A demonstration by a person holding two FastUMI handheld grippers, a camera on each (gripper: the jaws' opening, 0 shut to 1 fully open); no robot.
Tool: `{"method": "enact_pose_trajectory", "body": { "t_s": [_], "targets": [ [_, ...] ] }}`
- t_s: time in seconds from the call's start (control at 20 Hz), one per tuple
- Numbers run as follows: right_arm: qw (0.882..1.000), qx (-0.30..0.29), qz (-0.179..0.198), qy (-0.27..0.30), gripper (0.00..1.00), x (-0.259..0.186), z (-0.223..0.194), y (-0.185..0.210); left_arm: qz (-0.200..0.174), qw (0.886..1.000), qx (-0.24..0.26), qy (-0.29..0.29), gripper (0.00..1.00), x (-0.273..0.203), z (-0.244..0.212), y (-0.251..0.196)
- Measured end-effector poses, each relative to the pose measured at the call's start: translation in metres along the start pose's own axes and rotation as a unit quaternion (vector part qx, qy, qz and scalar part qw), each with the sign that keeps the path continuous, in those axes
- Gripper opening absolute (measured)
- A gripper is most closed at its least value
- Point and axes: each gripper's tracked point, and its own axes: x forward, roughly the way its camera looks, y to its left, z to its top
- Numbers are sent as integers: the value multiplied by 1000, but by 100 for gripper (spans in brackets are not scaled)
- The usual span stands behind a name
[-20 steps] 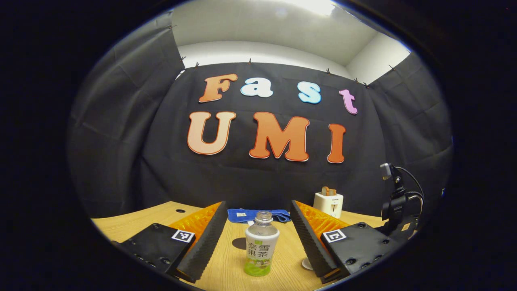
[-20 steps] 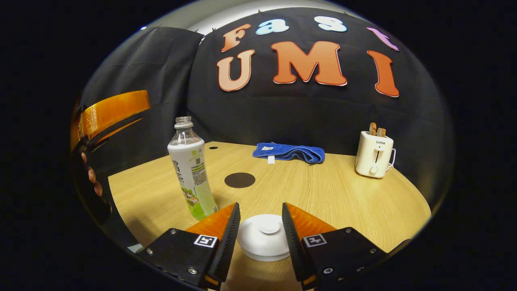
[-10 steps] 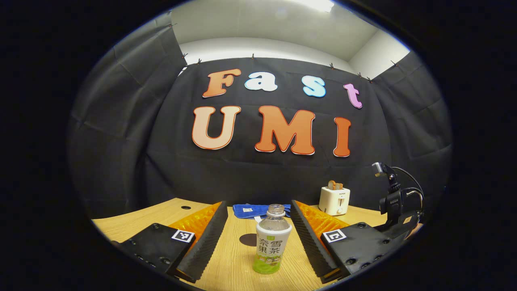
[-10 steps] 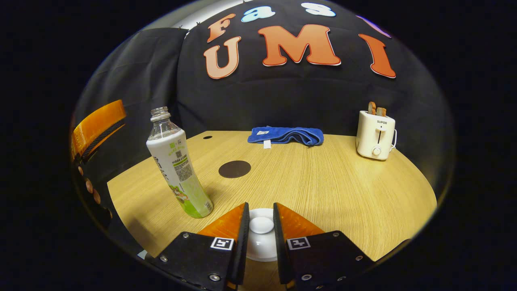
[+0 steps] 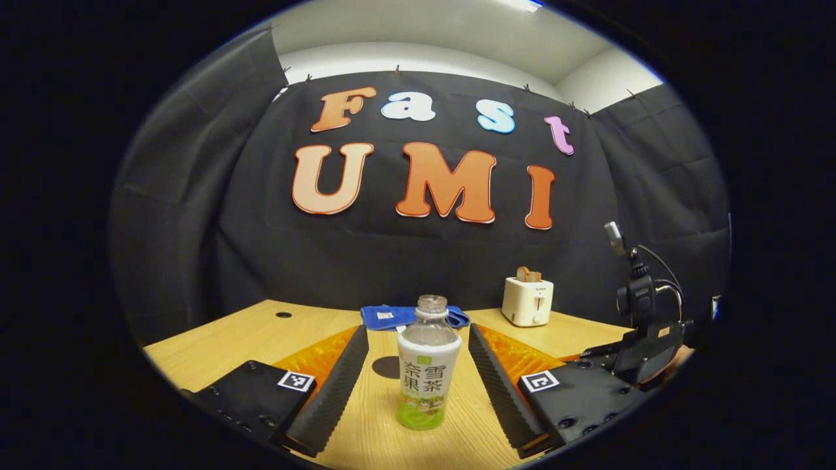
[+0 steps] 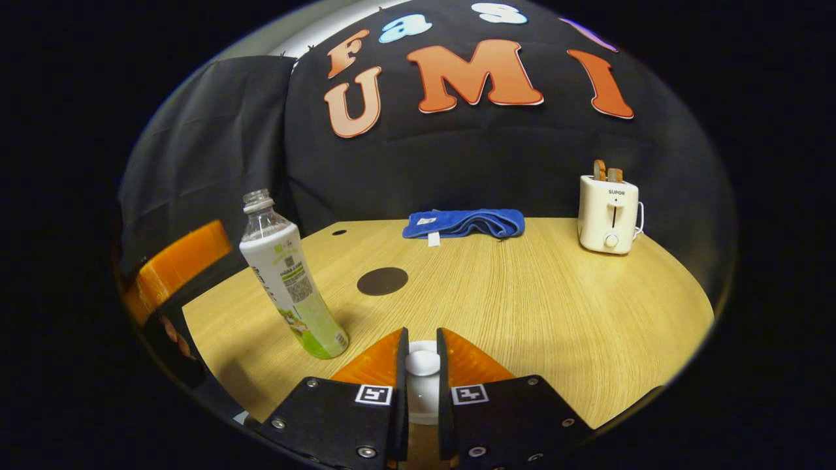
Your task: Open the teacup lid with one hand, grasp the water bottle and pour water into the teacup with the other hand; after pouring, place the water bottle on the coaster and then close the teacup lid.
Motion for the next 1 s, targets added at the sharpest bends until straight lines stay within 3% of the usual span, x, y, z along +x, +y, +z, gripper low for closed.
{"method": "enact_pose_trajectory", "body": {
  "t_s": [0.6,0.8,0.85,1.0],
  "targets": [
    [996,29,-39,-71,18,-32,55,-38,-19,994,18,108,99,34,-70,-7],
    [995,37,-46,-83,18,-40,64,-47,-7,990,35,134,90,43,-87,1],
    [994,43,-46,-85,18,-40,65,-49,1,990,35,139,78,40,-90,5],
    [993,50,-56,-91,18,-43,69,-57,8,990,39,137,69,47,-87,8]
  ]
}}
